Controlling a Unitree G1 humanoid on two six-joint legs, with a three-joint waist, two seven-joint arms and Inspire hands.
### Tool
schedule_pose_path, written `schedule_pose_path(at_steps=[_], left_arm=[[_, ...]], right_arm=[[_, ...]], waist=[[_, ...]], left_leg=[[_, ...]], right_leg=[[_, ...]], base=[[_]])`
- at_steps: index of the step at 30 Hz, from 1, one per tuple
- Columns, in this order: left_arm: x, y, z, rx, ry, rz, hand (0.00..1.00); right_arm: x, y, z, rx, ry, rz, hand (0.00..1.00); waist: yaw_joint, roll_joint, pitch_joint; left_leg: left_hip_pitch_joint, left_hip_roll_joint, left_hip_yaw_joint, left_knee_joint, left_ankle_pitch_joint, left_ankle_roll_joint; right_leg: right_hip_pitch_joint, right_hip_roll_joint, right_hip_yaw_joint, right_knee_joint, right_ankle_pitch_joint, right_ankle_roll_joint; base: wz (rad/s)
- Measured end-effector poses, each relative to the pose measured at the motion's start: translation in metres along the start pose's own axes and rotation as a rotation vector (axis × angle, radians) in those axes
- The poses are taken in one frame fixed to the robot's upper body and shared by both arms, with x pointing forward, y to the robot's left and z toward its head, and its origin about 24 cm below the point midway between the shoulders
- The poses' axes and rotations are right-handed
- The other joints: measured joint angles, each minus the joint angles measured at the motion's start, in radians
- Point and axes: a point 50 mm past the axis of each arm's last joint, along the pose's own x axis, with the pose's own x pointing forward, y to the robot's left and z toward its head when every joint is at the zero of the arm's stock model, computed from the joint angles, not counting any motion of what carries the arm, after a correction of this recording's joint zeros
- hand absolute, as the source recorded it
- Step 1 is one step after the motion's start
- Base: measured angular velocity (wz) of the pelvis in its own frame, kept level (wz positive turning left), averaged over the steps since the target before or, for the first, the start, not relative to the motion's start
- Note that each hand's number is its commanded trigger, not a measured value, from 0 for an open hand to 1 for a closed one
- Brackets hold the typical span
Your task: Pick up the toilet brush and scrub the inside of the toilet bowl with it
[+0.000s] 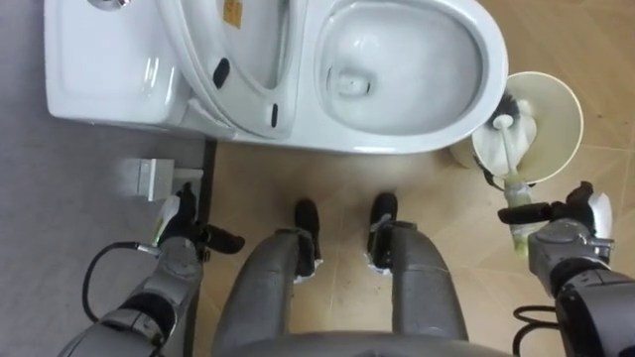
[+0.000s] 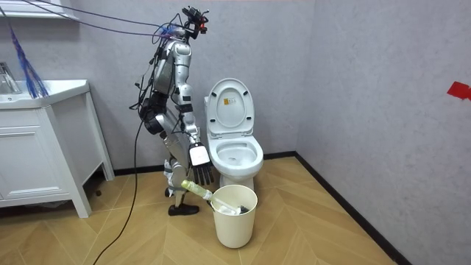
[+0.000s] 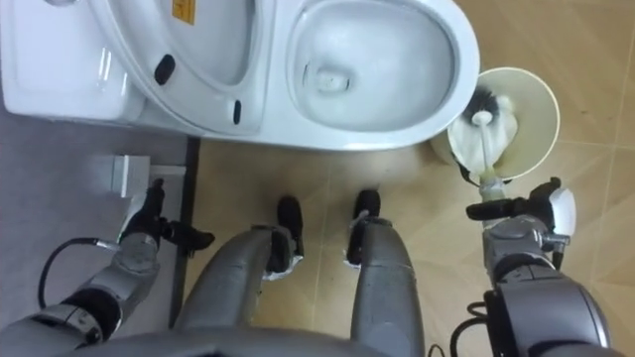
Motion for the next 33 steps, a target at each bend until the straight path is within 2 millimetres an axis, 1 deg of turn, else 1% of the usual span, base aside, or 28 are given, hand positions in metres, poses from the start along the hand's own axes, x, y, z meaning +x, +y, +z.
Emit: schedule_pose_path(at_steps=[2,5,7,8,10,15,17,19,20,22,23,25,28,30,31,33], left_arm=[[0.001,0.002,0.003,0.001,-0.006,0.005,0.0],[0.003,0.004,0.009,-0.003,-0.017,0.009,0.0],[0.005,0.005,0.016,-0.024,-0.027,0.014,0.0],[0.006,0.006,0.017,-0.03,-0.027,0.015,0.0],[0.006,0.007,0.019,-0.046,-0.035,0.017,0.0],[0.006,0.008,0.026,-0.082,-0.063,0.02,0.0],[0.007,0.013,0.03,-0.089,-0.082,0.031,0.0],[0.008,0.019,0.036,-0.095,-0.108,0.044,0.0],[0.008,0.019,0.036,-0.096,-0.111,0.045,0.0],[0.008,0.022,0.038,-0.112,-0.114,0.051,0.0],[0.008,0.022,0.038,-0.123,-0.113,0.052,0.0],[0.009,0.028,0.04,-0.134,-0.116,0.064,0.0],[0.01,0.032,0.039,-0.141,-0.108,0.075,0.0],[0.01,0.032,0.039,-0.139,-0.105,0.075,0.0],[0.01,0.033,0.038,-0.138,-0.104,0.075,0.0],[0.009,0.033,0.041,-0.138,-0.112,0.073,0.0]], right_arm=[[0.0,0.0,0.0,-0.002,0.003,-0.001,0.0],[0.003,-0.006,0.003,0.002,0.0,-0.015,0.0],[0.007,-0.015,0.005,0.0,0.0,-0.033,0.0],[0.007,-0.016,0.006,0.003,0.001,-0.035,0.0],[0.009,-0.02,0.009,0.025,0.008,-0.038,0.0],[0.01,-0.021,0.01,0.047,0.013,-0.028,0.0],[0.01,-0.02,0.013,0.06,0.011,-0.022,0.0],[0.012,-0.023,0.016,0.087,0.014,-0.018,0.0],[0.012,-0.023,0.016,0.092,0.015,-0.016,0.0],[0.012,-0.024,0.015,0.124,0.031,-0.005,0.0],[0.012,-0.024,0.015,0.137,0.038,0.001,0.0],[0.013,-0.025,0.014,0.2,0.066,0.018,0.0],[0.015,-0.029,0.013,0.244,0.089,0.029,0.0],[0.016,-0.031,0.011,0.242,0.094,0.035,0.0],[0.016,-0.032,0.01,0.225,0.091,0.043,0.0],[0.018,-0.036,0.014,0.199,0.074,0.054,0.0]], waist=[[0.001,0.003,0.0005],[0.01,0.012,0.0057],[0.024,0.021,0.009],[0.025,0.023,0.0093],[0.025,0.025,0.0091],[0.028,0.029,0.0082],[0.029,0.029,0.008],[0.031,0.03,0.0077],[0.03,0.03,0.0074],[0.028,0.031,0.0071],[0.029,0.031,0.0071],[0.03,0.031,0.0067],[0.03,0.034,0.0055],[0.029,0.038,0.0049],[0.031,0.042,0.0035],[0.037,0.045,0.0033]], left_leg=[[-0.018,0.0,-0.002,0.007,0.0,0.0],[-0.044,0.0,0.0,0.014,-0.001,0.002],[-0.072,-0.004,0.004,0.026,-0.003,0.006],[-0.08,-0.006,0.004,0.029,-0.004,0.006],[-0.106,-0.016,0.003,0.047,-0.005,0.008],[-0.151,-0.017,0.007,0.094,-0.009,0.008],[-0.182,-0.015,0.007,0.137,-0.022,0.006],[-0.233,-0.013,0.002,0.217,-0.052,0.003],[-0.244,-0.015,0.001,0.238,-0.06,0.003],[-0.281,-0.015,0.002,0.315,-0.09,0.001],[-0.29,-0.015,0.002,0.337,-0.097,-0.001],[-0.341,-0.012,-0.001,0.429,-0.131,-0.004],[-0.385,-0.007,-0.002,0.513,-0.157,-0.008],[-0.403,-0.006,-0.005,0.547,-0.168,-0.011],[-0.416,0.001,-0.007,0.566,-0.175,-0.015],[-0.441,0.001,-0.009,0.59,-0.177,-0.018]], right_leg=[[-0.017,-0.001,-0.003,0.006,0.0,0.0],[-0.045,-0.006,-0.001,0.019,-0.001,0.001],[-0.08,-0.014,0.001,0.044,-0.002,0.001],[-0.089,-0.016,0.004,0.052,-0.004,0.001],[-0.122,-0.026,0.011,0.093,-0.02,-0.001],[-0.167,-0.034,0.015,0.138,-0.04,-0.006],[-0.194,-0.032,0.015,0.173,-0.049,-0.011],[-0.243,-0.036,0.021,0.249,-0.076,-0.015],[-0.255,-0.041,0.021,0.271,-0.084,-0.017],[-0.293,-0.048,0.031,0.352,-0.119,-0.02],[-0.303,-0.048,0.035,0.373,-0.128,-0.02],[-0.35,-0.053,0.04,0.46,-0.163,-0.027],[-0.392,-0.057,0.042,0.54,-0.19,-0.036],[-0.407,-0.062,0.039,0.573,-0.202,-0.04],[-0.417,-0.059,0.039,0.586,-0.204,-0.044],[-0.442,-0.06,0.039,0.61,-0.206,-0.047]], base=[[0.05],[0.0],[0.0],[0.05],[0.12],[0.08],[0.0],[0.02],[0.1],[0.1],[0.07],[0.05],[0.01],[0.06],[0.0],[0.0]])
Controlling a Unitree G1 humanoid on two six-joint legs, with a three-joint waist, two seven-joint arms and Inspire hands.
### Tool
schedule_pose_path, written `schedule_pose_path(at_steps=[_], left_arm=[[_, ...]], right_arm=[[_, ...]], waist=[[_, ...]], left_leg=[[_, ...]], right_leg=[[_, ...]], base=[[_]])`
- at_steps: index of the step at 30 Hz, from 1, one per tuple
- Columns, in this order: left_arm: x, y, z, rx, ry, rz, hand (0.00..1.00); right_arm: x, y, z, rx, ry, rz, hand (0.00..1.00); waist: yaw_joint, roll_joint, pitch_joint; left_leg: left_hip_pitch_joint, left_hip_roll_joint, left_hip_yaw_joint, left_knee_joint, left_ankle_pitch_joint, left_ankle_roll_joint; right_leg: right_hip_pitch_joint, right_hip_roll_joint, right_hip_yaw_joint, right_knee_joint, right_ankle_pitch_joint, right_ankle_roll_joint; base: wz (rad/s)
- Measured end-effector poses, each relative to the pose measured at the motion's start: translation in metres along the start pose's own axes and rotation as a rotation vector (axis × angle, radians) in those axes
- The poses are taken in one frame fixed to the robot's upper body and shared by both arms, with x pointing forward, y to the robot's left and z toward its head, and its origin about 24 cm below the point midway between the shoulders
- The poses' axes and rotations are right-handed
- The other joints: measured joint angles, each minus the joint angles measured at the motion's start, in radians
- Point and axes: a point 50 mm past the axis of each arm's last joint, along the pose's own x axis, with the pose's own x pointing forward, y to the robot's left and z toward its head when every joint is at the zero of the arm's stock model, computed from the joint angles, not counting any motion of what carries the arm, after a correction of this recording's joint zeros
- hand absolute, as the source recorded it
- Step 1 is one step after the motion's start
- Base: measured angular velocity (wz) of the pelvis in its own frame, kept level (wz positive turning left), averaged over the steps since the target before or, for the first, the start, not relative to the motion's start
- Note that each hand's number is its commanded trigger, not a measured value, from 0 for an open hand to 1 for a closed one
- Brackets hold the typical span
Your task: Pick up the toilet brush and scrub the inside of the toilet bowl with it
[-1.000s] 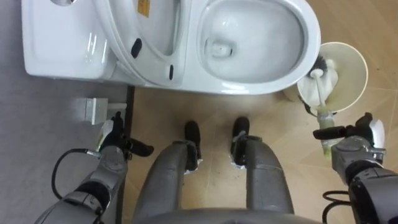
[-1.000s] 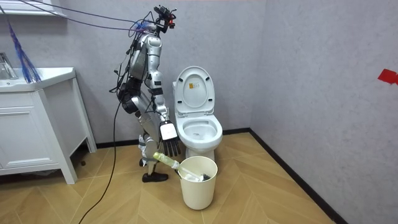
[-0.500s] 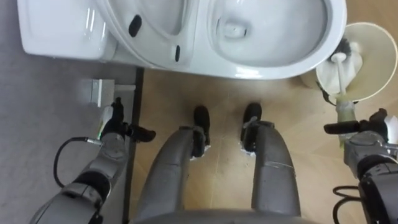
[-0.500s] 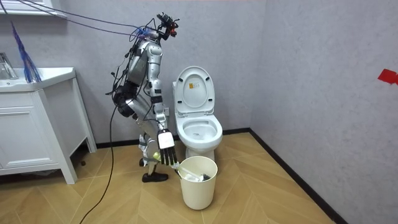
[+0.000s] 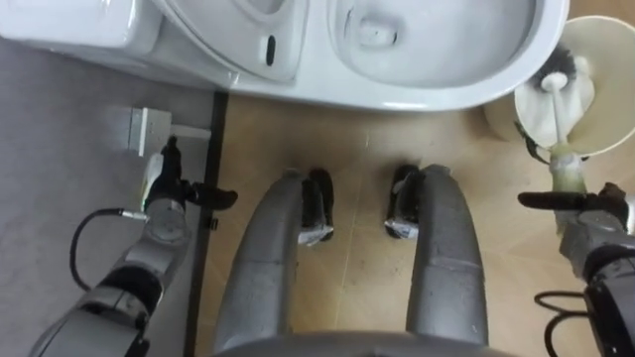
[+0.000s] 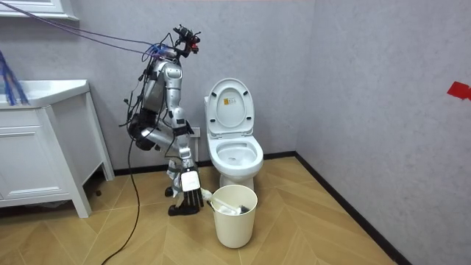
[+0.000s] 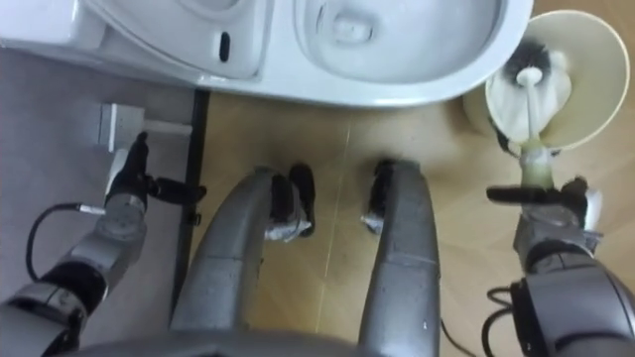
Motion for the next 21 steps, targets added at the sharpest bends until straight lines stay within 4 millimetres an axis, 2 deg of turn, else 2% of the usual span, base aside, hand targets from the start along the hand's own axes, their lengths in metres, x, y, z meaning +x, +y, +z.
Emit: schedule_pose_path(at_steps=[9,10,11,12,13,16,21], left_arm=[[0.001,0.0,0.009,-0.009,-0.035,-0.006,0.0],[0.001,0.001,0.009,-0.008,-0.037,-0.005,0.0],[0.001,0.002,0.009,-0.008,-0.037,-0.003,0.0],[0.001,0.003,0.009,-0.006,-0.039,0.0,0.0],[0.002,0.004,0.01,-0.004,-0.042,0.003,0.0],[0.002,0.007,0.01,0.0,-0.047,0.013,0.0],[0.004,0.012,0.01,0.0,-0.049,0.031,0.0]], right_arm=[[0.001,-0.001,0.003,-0.052,-0.02,0.042,0.0],[0.001,-0.001,0.005,-0.05,-0.023,0.046,0.11],[0.001,-0.002,0.005,-0.05,-0.024,0.045,0.56],[0.002,-0.003,0.006,-0.051,-0.026,0.043,0.7],[0.002,-0.005,0.007,-0.055,-0.028,0.045,1.0],[0.002,-0.006,0.008,-0.06,-0.032,0.046,1.0],[0.002,-0.007,0.004,-0.067,-0.025,0.048,1.0]], waist=[[0.018,0.006,-0.0006],[0.018,0.006,-0.0006],[0.018,0.006,-0.0005],[0.018,0.006,-0.0006],[0.018,0.006,-0.0004],[0.02,0.008,0.0008],[0.021,0.01,0.0011]], left_leg=[[-0.082,-0.001,-0.01,0.048,0.002,-0.007],[-0.09,-0.001,-0.011,0.048,0.005,-0.013],[-0.094,-0.001,-0.011,0.049,0.006,-0.014],[-0.1,-0.001,-0.01,0.049,0.008,-0.017],[-0.104,-0.001,-0.01,0.051,0.007,-0.017],[-0.106,-0.001,-0.013,0.054,0.001,-0.019],[-0.117,-0.001,-0.017,0.053,-0.004,-0.021]], right_leg=[[-0.079,-0.006,-0.005,0.05,-0.005,-0.007],[-0.088,-0.006,-0.005,0.051,-0.004,-0.009],[-0.091,-0.006,-0.005,0.051,-0.005,-0.01],[-0.099,-0.007,-0.005,0.054,-0.005,-0.012],[-0.104,-0.008,-0.005,0.059,-0.008,-0.017],[-0.105,-0.008,-0.008,0.063,-0.012,-0.026],[-0.114,-0.011,-0.014,0.063,-0.016,-0.031]], base=[[0.03],[0.03],[0.0],[0.0],[0.04],[0.03],[0.0]])
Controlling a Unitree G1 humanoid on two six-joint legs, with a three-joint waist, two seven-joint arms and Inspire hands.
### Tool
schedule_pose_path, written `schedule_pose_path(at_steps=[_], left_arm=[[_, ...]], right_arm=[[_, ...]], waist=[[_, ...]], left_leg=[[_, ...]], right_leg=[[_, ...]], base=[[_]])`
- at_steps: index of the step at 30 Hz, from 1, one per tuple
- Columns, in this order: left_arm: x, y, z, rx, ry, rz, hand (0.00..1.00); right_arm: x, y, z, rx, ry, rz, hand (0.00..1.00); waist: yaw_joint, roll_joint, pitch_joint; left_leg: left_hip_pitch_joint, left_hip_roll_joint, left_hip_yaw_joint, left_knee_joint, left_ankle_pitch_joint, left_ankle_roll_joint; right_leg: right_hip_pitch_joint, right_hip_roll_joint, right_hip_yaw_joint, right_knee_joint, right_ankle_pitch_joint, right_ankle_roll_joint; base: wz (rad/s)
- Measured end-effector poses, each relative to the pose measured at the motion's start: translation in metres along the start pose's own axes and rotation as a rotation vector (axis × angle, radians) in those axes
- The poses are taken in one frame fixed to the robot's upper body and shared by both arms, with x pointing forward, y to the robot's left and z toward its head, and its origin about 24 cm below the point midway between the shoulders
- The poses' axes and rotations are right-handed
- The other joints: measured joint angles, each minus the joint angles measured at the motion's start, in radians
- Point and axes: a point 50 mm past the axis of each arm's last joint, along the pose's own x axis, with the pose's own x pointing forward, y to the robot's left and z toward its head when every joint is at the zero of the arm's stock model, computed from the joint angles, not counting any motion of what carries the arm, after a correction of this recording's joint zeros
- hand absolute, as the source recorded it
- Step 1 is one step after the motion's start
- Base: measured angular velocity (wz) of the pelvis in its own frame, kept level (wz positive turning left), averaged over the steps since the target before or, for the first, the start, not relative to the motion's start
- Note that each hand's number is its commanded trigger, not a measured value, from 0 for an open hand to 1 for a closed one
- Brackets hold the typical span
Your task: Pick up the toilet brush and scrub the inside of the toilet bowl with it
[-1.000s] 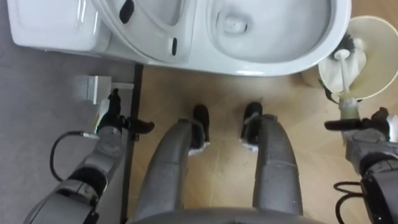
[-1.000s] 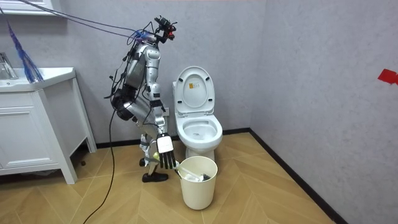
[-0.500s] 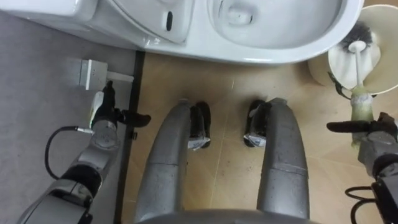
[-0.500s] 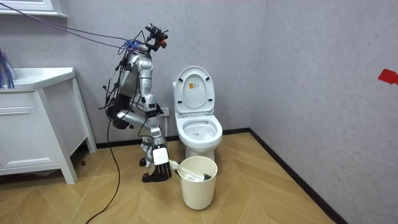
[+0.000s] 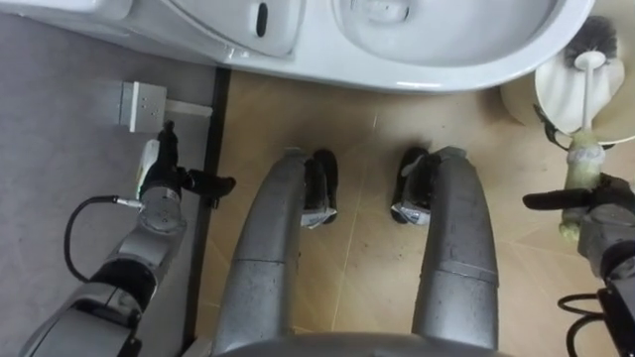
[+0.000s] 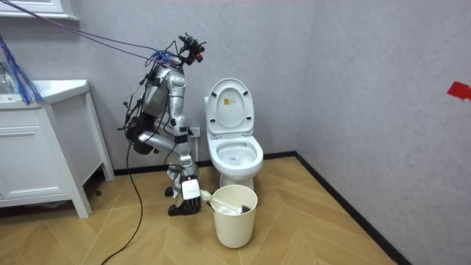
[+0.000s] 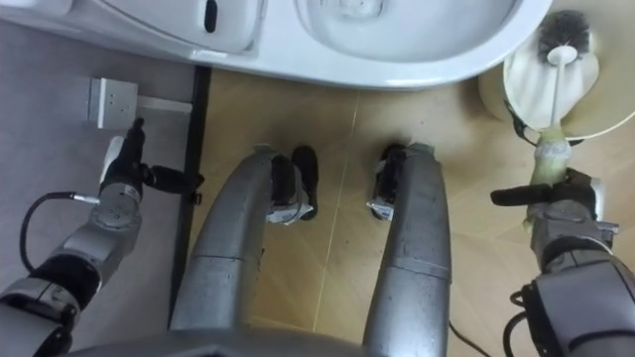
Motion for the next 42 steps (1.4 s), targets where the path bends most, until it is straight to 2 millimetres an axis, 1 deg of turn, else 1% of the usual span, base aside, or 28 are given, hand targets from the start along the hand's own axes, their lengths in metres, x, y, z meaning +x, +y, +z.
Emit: schedule_pose_path(at_steps=[6,13,18,23,26,29,31,32,34,35,36,37,38,40,41,42], left_arm=[[-0.001,0.001,-0.008,-0.063,0.053,0.009,0.0],[-0.003,0.0,-0.013,-0.057,0.065,0.006,0.0],[-0.006,-0.001,-0.017,-0.048,0.067,-0.002,0.0],[-0.014,-0.002,-0.029,-0.055,0.077,-0.008,0.0],[-0.018,-0.001,-0.04,-0.051,0.106,0.009,0.0],[-0.024,-0.001,-0.052,-0.046,0.14,0.018,0.0],[-0.026,-0.002,-0.056,-0.043,0.149,0.016,0.0],[-0.027,-0.002,-0.058,-0.045,0.148,0.015,0.0],[-0.031,-0.004,-0.062,-0.047,0.153,0.011,0.0],[-0.031,-0.004,-0.063,-0.049,0.153,0.009,0.0],[-0.032,-0.004,-0.065,-0.051,0.151,0.01,0.0],[-0.033,-0.003,-0.068,-0.051,0.163,0.016,0.0],[-0.034,-0.003,-0.07,-0.052,0.168,0.017,0.0],[-0.037,-0.004,-0.079,-0.065,0.205,0.032,0.0],[-0.038,-0.005,-0.08,-0.064,0.209,0.036,0.0],[-0.04,-0.004,-0.084,-0.054,0.216,0.039,0.0]], right_arm=[[0.0,0.0,-0.001,-0.035,0.0,-0.01,1.0],[0.0,-0.001,-0.003,-0.045,0.014,-0.018,1.0],[0.0,-0.001,-0.003,-0.048,0.022,-0.021,1.0],[-0.001,0.002,-0.015,-0.012,0.057,-0.006,1.0],[-0.003,0.002,-0.024,0.002,0.078,-0.001,1.0],[-0.004,0.003,-0.033,0.037,0.106,0.005,1.0],[-0.007,0.009,-0.046,0.068,0.138,0.02,1.0],[-0.008,0.011,-0.049,0.08,0.144,0.023,1.0],[-0.01,0.017,-0.056,0.115,0.167,0.037,1.0],[-0.011,0.018,-0.06,0.123,0.177,0.042,1.0],[-0.014,0.022,-0.068,0.141,0.2,0.051,1.0],[-0.016,0.027,-0.074,0.163,0.221,0.061,1.0],[-0.017,0.029,-0.076,0.174,0.23,0.066,1.0],[-0.022,0.037,-0.084,0.196,0.255,0.087,1.0],[-0.023,0.038,-0.086,0.208,0.258,0.089,1.0],[-0.024,0.039,-0.089,0.239,0.264,0.089,1.0]], waist=[[0.0,0.0,-0.0001],[-0.002,0.0,-0.0001],[-0.004,0.0,-0.0002],[0.001,0.0,-0.0003],[0.0,-0.002,-0.0003],[-0.004,-0.005,-0.0011],[-0.009,-0.014,-0.0016],[-0.009,-0.018,-0.0022],[-0.011,-0.024,-0.0029],[-0.014,-0.025,-0.003],[-0.017,-0.031,-0.004],[-0.02,-0.04,-0.0072],[-0.02,-0.042,-0.0089],[-0.02,-0.048,-0.0142],[-0.021,-0.049,-0.015],[-0.023,-0.052,-0.0174]], left_leg=[[0.0,0.0,0.001,0.002,-0.009,0.001],[0.0,-0.001,0.003,0.002,-0.01,0.003],[0.004,-0.001,0.002,0.002,-0.01,0.003],[0.05,0.003,0.0,-0.015,-0.011,0.002],[0.106,0.003,0.0,-0.048,-0.009,0.0],[0.174,0.008,-0.004,-0.102,0.0,-0.006],[0.235,0.008,-0.006,-0.164,0.018,-0.002],[0.249,0.009,-0.007,-0.179,0.023,-0.001],[0.315,0.008,-0.008,-0.242,0.04,0.0],[0.334,0.006,-0.01,-0.259,0.045,0.001],[0.374,0.005,-0.01,-0.289,0.051,0.004],[0.414,0.004,-0.009,-0.321,0.057,0.006],[0.434,0.005,-0.01,-0.335,0.06,0.006],[0.516,0.01,-0.011,-0.398,0.07,0.009],[0.537,0.01,-0.011,-0.413,0.072,0.011],[0.575,0.009,-0.014,-0.438,0.074,0.013]], right_leg=[[0.0,-0.003,-0.004,0.0,-0.002,-0.002],[0.001,-0.012,-0.006,0.002,-0.006,-0.003],[0.004,-0.008,-0.005,0.002,-0.006,-0.003],[0.051,0.0,-0.005,-0.016,-0.009,0.002],[0.106,0.002,-0.01,-0.048,-0.008,0.002],[0.178,0.006,-0.021,-0.11,0.007,0.002],[0.239,0.015,-0.026,-0.171,0.027,0.008],[0.254,0.021,-0.025,-0.186,0.032,0.01],[0.322,0.026,-0.034,-0.252,0.05,0.015],[0.342,0.027,-0.038,-0.268,0.052,0.016],[0.383,0.027,-0.044,-0.296,0.056,0.02],[0.423,0.026,-0.047,-0.325,0.059,0.025],[0.445,0.026,-0.05,-0.344,0.063,0.027],[0.533,0.046,-0.054,-0.419,0.082,0.037],[0.555,0.047,-0.056,-0.434,0.085,0.041],[0.596,0.051,-0.063,-0.465,0.09,0.047]], base=[[-0.01],[0.0],[0.0],[-0.01],[-0.04],[-0.1],[-0.02],[-0.1],[-0.08],[0.06],[0.1],[0.06],[-0.06],[-0.11],[-0.03],[0.0]])
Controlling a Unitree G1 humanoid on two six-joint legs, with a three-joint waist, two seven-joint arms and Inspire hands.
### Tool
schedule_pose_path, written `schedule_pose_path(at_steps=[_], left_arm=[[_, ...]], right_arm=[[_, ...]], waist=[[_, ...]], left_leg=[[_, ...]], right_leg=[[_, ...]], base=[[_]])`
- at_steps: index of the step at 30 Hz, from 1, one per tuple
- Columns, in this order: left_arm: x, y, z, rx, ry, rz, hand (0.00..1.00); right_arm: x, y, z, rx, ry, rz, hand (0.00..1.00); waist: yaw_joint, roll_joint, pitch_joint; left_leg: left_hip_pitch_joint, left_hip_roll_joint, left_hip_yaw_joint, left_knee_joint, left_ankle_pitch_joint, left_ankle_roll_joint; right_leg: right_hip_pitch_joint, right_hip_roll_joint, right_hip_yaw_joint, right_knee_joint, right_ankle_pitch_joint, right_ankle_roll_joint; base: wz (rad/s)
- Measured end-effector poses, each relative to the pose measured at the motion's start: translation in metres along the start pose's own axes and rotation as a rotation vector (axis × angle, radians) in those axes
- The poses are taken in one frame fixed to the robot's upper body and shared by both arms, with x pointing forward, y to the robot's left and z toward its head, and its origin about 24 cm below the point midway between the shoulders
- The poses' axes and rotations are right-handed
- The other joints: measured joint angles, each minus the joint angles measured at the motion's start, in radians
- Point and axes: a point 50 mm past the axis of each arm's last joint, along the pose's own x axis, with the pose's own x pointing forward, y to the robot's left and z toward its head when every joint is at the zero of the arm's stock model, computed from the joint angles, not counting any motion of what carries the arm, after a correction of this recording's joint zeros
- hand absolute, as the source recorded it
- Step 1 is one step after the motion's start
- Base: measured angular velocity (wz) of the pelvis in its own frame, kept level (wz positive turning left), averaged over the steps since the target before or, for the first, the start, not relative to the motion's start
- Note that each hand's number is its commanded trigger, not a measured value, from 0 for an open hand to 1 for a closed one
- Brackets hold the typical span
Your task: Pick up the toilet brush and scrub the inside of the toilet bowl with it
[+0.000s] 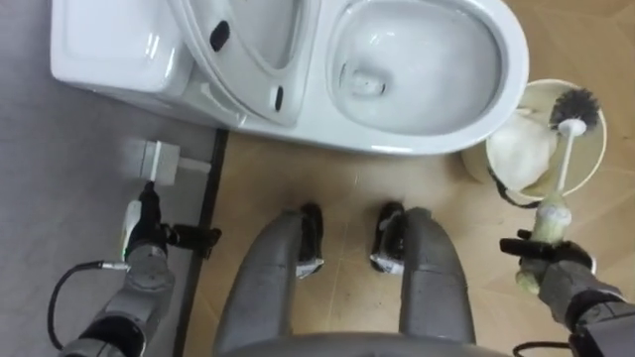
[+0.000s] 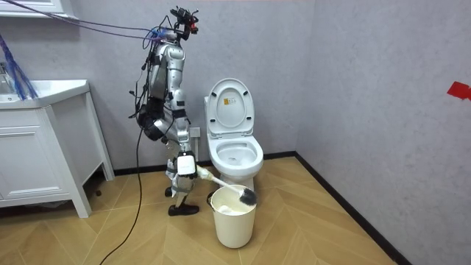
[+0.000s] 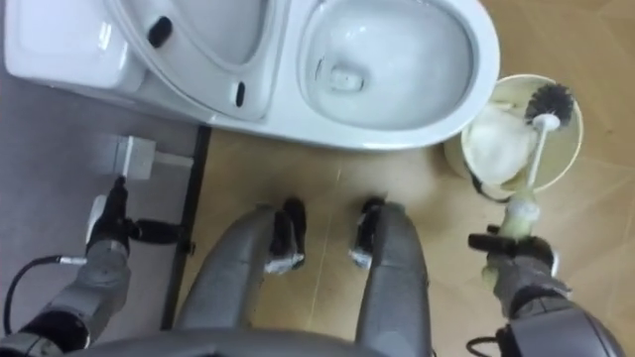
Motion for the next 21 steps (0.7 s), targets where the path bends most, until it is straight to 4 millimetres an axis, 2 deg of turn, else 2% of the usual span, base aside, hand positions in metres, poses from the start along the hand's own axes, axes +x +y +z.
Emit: schedule_pose_path(at_steps=[2,6,7,9,10,13,17,21], left_arm=[[-0.003,0.003,-0.008,0.002,0.017,0.017,0.0],[-0.01,0.005,-0.023,0.009,0.047,0.035,0.0],[-0.013,0.007,-0.03,0.014,0.06,0.04,0.0],[-0.017,0.01,-0.04,0.021,0.082,0.05,0.0],[-0.019,0.011,-0.043,0.023,0.085,0.057,0.0],[-0.026,0.013,-0.05,0.08,0.068,0.064,0.0],[-0.03,0.015,-0.046,0.151,0.008,0.073,0.0],[-0.032,0.016,-0.025,0.178,-0.111,0.104,0.0]], right_arm=[[-0.001,0.001,-0.005,0.073,0.012,0.0,1.0],[-0.002,-0.005,-0.024,0.169,0.049,-0.034,1.0],[-0.002,-0.006,-0.031,0.168,0.061,-0.038,1.0],[-0.004,-0.009,-0.044,0.156,0.085,-0.045,1.0],[-0.005,-0.011,-0.05,0.143,0.095,-0.05,1.0],[-0.007,-0.019,-0.067,0.098,0.126,-0.059,1.0],[-0.009,-0.023,-0.078,0.041,0.129,-0.039,1.0],[-0.012,-0.024,-0.088,-0.023,0.121,0.001,1.0]], waist=[[-0.01,0.0,-0.0013],[-0.016,-0.011,-0.0118],[-0.018,-0.018,-0.0169],[-0.019,-0.024,-0.0198],[-0.019,-0.03,-0.0249],[-0.017,-0.047,-0.0273],[-0.018,-0.055,-0.0274],[-0.017,-0.059,-0.0252]], left_leg=[[0.062,-0.003,-0.011,-0.038,0.004,0.002],[0.231,-0.008,-0.025,-0.152,0.018,0.008],[0.28,-0.01,-0.027,-0.189,0.023,0.008],[0.357,-0.009,-0.035,-0.236,0.027,0.008],[0.396,-0.008,-0.042,-0.259,0.027,0.007],[0.481,-0.009,-0.046,-0.309,0.027,0.008],[0.556,-0.007,-0.051,-0.348,0.027,0.008],[0.631,-0.009,-0.069,-0.385,0.027,0.007]], right_leg=[[0.071,0.003,-0.012,-0.048,0.006,0.009],[0.248,0.009,-0.031,-0.167,0.019,0.03],[0.298,0.01,-0.036,-0.201,0.023,0.036],[0.384,0.02,-0.046,-0.26,0.033,0.043],[0.432,0.025,-0.055,-0.292,0.036,0.046],[0.519,0.034,-0.058,-0.347,0.042,0.055],[0.604,0.042,-0.064,-0.407,0.046,0.061],[0.695,0.052,-0.072,-0.466,0.051,0.069]], base=[[0.07],[0.11],[0.08],[0.09],[0.12],[0.05],[0.04],[0.08]])
